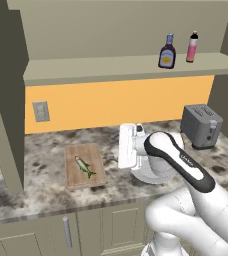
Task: Pick the fish from the plate and place it on the cutting board. Then pick the condiment bottle from the cabinet and place it next to the cutting board.
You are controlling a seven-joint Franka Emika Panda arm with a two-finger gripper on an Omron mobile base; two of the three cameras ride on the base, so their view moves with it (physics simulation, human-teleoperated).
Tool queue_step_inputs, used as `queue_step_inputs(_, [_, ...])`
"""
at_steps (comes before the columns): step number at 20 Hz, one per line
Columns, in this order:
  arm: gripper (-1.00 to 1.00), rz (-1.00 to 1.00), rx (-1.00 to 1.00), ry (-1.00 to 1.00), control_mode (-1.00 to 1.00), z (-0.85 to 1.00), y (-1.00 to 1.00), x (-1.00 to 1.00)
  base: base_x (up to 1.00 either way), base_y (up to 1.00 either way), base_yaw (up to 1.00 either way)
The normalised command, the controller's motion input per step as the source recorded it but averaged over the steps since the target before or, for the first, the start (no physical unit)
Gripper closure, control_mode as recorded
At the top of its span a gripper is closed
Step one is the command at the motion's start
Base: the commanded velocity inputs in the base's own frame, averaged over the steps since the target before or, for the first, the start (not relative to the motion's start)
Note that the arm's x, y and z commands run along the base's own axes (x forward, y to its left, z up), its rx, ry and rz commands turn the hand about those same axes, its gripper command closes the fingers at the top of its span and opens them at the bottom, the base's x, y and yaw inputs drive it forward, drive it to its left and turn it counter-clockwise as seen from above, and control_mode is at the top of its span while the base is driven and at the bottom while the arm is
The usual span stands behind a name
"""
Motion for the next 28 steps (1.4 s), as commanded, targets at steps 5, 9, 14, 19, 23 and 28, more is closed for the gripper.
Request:
queue_step_inputs(5, [-1.0,0.18,0.05,-0.1,-1.0,0.22,-0.25,-0.3,0.0,0.0,0.0])
queue_step_inputs(9, [-1.0,0.17,0.05,-0.09,-1.0,0.25,-0.24,-0.31,0.0,0.0,0.0])
queue_step_inputs(14, [-1.0,0.14,0.07,-0.07,-1.0,0.25,-0.23,-0.24,0.0,0.0,0.0])
queue_step_inputs(19, [-1.0,0.03,0.07,-0.02,-1.0,0.21,-0.22,-0.06,0.0,0.0,0.0])
queue_step_inputs(23, [-1.0,0.0,0.07,0.0,-1.0,0.32,-0.2,0.0,0.0,0.0,0.0])
queue_step_inputs(28, [-1.0,0.0,0.05,0.0,-1.0,0.38,-0.14,0.0,0.0,0.0,0.0])
